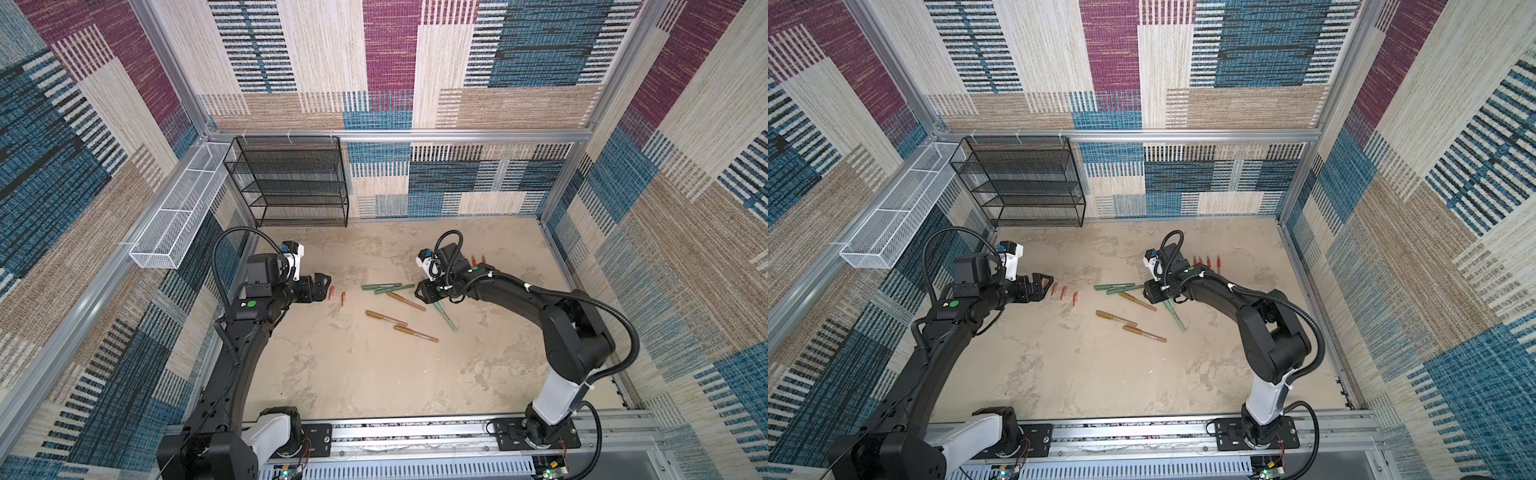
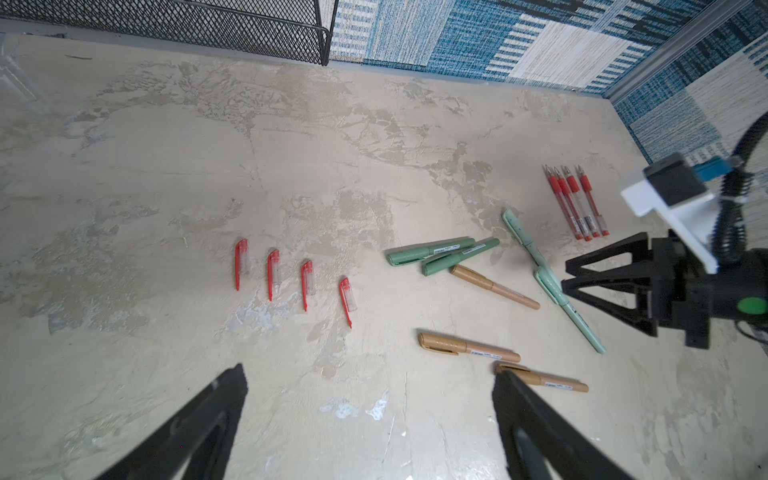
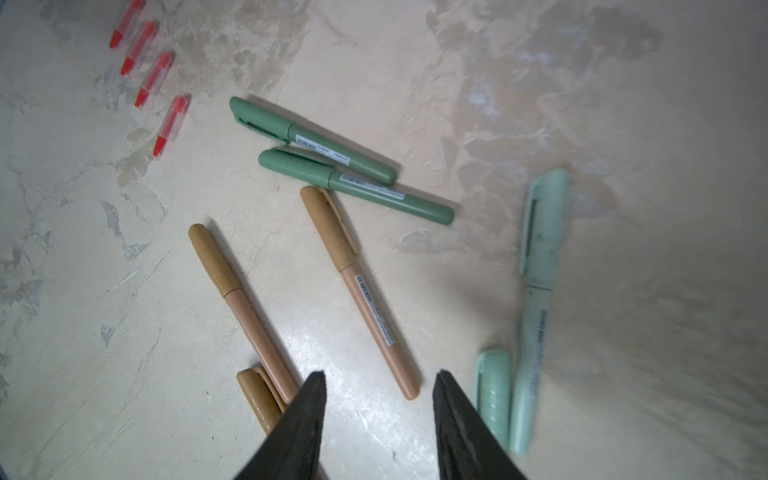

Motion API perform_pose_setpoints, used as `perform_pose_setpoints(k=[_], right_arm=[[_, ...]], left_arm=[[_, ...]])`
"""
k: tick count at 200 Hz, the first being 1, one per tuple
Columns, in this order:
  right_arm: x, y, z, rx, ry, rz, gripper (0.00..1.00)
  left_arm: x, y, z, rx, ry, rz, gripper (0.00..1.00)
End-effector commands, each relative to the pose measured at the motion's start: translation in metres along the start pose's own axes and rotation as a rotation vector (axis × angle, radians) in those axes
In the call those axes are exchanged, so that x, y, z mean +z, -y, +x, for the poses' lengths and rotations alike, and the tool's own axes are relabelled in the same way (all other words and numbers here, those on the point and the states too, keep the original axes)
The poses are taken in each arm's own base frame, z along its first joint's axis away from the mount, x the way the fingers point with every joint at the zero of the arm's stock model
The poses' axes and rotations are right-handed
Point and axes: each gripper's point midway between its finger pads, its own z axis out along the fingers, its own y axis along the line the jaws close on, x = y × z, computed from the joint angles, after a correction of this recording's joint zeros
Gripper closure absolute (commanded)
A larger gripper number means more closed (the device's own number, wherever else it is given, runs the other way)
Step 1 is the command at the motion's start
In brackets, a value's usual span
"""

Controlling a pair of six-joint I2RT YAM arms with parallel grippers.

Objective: Open the pen caps
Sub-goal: 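Open the right gripper and move it over a tan capped marker, then close the right gripper on the tan marker and lift it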

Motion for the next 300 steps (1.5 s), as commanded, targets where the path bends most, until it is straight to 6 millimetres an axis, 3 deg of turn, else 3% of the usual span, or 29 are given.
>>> perform_pose_setpoints(k=[1,62,110,152,172,196,219,262,300], right_arm=[[0.016,-0.005,0.007,-0.06,-0.059,0.021,0.54],[0.052,0.005,0.013,-0.119,-0.146,0.079,0.53],[0.062,0.001,0.022,-0.159,-0.176,0.069,0.55],[0.064,-0.015,0.044,-0.218,-0.238,0.049,0.67],[0.065,-0.019,0.053,-0.224,-0.264,0.048,0.8],[0.058,-0.029,0.055,-0.238,-0.265,0.033,0.87],[0.043,-0.036,0.044,-0.236,-0.226,0.024,0.89],[-0.007,-0.071,-0.01,-0.184,-0.01,-0.077,0.89],[-0.053,-0.126,-0.048,-0.115,0.203,-0.299,0.89]], left_arm=[[0.0,0.001,-0.006,0.009,0.026,0.007,0.04],[0.0,-0.001,-0.004,0.012,0.023,0.0,0.04],[0.0,-0.001,-0.004,0.013,0.026,0.002,0.04],[-0.001,0.0,-0.006,0.007,0.028,0.009,0.04],[0.001,0.0,-0.005,0.002,0.027,0.007,0.04],[-0.002,0.002,-0.007,0.002,0.03,0.02,0.04],[0.002,0.001,-0.004,-0.001,0.028,0.022,0.04],[0.0,0.025,-0.008,-0.051,0.04,0.162,0.04],[-0.004,0.061,-0.008,-0.16,0.026,0.409,0.08]])
